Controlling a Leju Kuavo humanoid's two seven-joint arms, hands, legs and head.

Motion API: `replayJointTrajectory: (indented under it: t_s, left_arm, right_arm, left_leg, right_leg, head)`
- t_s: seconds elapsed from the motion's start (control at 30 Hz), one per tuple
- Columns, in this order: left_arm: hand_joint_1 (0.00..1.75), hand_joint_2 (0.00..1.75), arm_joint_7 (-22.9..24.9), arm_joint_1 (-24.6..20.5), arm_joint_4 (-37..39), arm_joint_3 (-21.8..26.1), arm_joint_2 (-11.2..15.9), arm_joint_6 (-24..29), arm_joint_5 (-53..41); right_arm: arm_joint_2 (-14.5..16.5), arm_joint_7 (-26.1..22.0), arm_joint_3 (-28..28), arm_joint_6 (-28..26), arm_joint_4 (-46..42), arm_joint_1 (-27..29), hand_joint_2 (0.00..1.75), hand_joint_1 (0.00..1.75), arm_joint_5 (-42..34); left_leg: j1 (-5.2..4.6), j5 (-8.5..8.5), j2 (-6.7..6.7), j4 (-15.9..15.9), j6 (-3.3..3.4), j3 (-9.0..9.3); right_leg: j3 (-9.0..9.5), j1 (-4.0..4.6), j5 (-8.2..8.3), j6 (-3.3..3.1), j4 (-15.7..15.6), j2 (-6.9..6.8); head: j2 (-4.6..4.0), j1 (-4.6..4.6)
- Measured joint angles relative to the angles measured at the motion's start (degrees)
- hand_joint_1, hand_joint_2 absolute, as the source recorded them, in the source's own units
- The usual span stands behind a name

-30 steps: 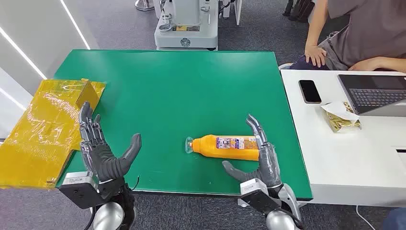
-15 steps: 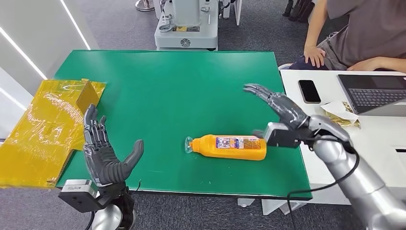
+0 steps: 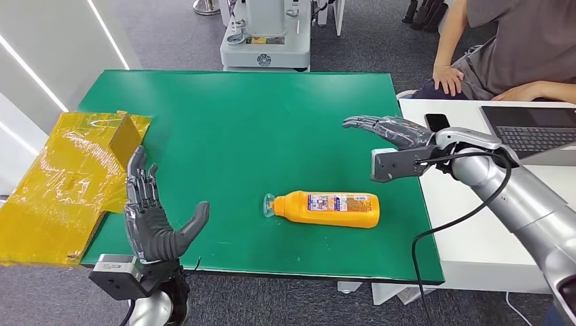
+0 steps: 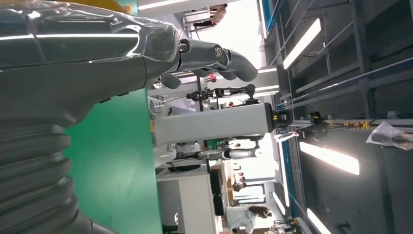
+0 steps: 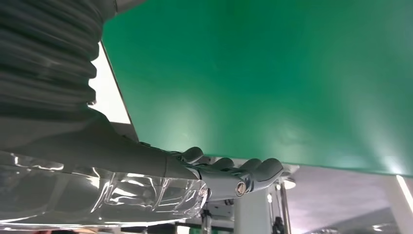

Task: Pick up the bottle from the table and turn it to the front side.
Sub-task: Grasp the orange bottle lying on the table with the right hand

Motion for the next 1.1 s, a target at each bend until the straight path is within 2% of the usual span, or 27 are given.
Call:
replayJointTrajectory:
  t_s: [0.27,0.7,0.83,1.1]
  left_arm:
    - [0.00,1.75,0.57,-0.02,0.00,0.00,-0.01,-0.43,-0.11]
    - [0.00,1.75,1.37,-0.35,0.05,-0.03,0.04,-0.73,1.00]
    - [0.00,1.75,1.20,-0.58,0.38,-0.16,0.16,-0.66,1.46]
    - [0.00,1.75,0.01,-1.13,1.61,-0.54,0.68,-0.50,2.86]
  right_arm:
    - [0.01,0.20,5.71,-1.62,4.32,-0.09,1.75,0.00,-1.54]
    - [-0.39,1.04,9.92,-3.45,8.64,5.04,1.75,0.00,-3.40]
    - [-1.90,1.16,10.29,-4.83,8.35,7.66,1.75,0.00,-3.85]
    - [-7.75,2.90,9.56,-7.11,3.33,13.40,1.75,0.00,-4.55]
  left_leg:
    - [0.00,0.00,0.00,0.01,0.00,0.01]
    - [0.00,-0.01,-0.01,0.01,0.00,0.02]
    - [0.00,-0.01,-0.02,0.02,0.01,0.02]
    - [-0.01,-0.06,0.01,0.02,0.07,-0.01]
  right_leg:
    - [0.00,0.00,0.01,0.00,0.00,0.00]
    - [-0.01,0.00,0.00,0.00,-0.01,0.01]
    - [-0.01,0.00,0.00,0.00,-0.03,0.00]
    - [-0.01,-0.01,-0.03,0.05,-0.05,0.01]
  head:
    - [0.00,-0.01]
    - [0.00,0.00]
    - [0.00,0.00]
    - [0.00,-0.01]
